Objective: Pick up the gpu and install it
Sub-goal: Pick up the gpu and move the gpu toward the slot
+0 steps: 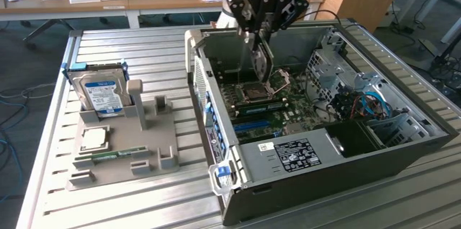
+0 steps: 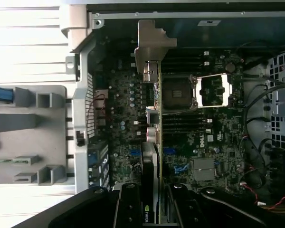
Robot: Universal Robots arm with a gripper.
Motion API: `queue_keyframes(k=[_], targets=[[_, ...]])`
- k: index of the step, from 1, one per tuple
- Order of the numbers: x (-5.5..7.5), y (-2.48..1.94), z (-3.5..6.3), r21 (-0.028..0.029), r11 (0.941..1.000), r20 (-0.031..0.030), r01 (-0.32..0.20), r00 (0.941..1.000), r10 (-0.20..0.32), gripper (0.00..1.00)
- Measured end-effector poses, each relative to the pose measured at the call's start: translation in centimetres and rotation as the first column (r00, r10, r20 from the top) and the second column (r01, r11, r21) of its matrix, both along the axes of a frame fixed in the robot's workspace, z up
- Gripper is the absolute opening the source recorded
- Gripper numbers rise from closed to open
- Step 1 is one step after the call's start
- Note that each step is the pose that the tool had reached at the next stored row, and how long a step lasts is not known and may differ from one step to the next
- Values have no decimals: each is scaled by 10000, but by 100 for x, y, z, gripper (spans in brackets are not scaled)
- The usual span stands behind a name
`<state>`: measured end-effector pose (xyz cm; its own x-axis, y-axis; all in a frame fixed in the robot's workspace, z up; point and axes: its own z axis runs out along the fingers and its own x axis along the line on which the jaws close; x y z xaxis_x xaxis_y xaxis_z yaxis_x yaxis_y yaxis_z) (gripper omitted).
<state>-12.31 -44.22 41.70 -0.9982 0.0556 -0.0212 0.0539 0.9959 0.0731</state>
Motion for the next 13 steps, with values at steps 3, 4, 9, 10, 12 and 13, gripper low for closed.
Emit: queue_keyframes(k=[3,4,9,10,12,13], targets=[[119,0,0,3,10000,-1,-1,10000,1,26],[157,0,0,4,10000,-1,-1,10000,1,26],[350,0,-2,9,10000,0,0,10000,0,26],[391,0,-2,10,10000,0,-2,10000,2,26],[467,0,-2,11,10000,0,0,10000,0,26],[505,0,-3,11,10000,0,-1,10000,1,26]])
